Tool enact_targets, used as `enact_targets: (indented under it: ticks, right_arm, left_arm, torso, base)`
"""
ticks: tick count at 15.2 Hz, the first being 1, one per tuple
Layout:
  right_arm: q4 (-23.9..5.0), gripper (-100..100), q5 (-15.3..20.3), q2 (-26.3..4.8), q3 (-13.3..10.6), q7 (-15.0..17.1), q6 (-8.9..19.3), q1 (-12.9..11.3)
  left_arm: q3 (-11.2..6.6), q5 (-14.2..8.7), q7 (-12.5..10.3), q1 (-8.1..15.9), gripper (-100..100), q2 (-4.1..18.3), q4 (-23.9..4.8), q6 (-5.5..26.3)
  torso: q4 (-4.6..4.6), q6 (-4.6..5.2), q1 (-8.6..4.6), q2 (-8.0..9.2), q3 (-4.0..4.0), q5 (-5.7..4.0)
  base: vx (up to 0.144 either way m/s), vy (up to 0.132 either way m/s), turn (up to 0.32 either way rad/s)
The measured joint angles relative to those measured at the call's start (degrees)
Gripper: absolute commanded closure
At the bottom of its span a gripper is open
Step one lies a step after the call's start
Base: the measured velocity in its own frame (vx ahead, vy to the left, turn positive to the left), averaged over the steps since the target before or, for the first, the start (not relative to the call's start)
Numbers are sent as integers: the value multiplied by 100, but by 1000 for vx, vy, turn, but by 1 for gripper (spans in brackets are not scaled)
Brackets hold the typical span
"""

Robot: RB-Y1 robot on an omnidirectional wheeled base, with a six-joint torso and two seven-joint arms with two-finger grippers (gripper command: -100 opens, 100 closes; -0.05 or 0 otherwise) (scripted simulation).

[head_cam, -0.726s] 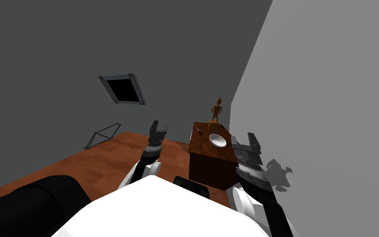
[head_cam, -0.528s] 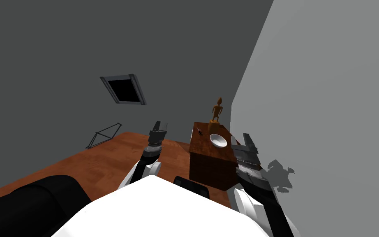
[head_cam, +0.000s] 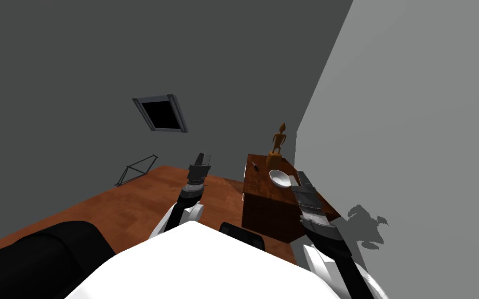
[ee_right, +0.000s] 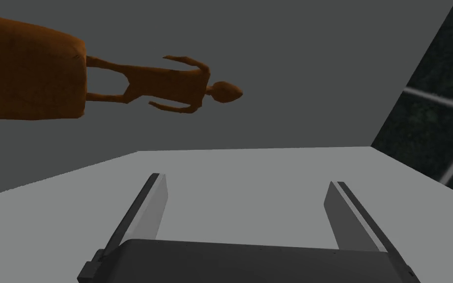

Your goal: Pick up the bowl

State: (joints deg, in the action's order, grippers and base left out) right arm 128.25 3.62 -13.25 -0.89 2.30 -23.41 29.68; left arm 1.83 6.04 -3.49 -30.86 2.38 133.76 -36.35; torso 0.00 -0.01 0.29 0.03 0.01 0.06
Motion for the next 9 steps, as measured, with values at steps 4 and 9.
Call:
enact_targets:
  ticks: [4, 9]
  right_arm:
    - [-300, -100, 147, -450, 87, -144, -31, -10]
    - [-707, -100, 364, -1094, 199, -349, -80, 10]
  left_arm:
    - [0, 0, 0, 0, 0, 0, 0, 0]
    - [0, 0, 0, 0, 0, 0, 0, 0]
  torso:
    - [0, 0, 2, -2, -1, 1]
    - [-1, 0, 6, -4, -2, 2]
  base:
    - [-1, 78, 43]
    - [1, 82, 43]
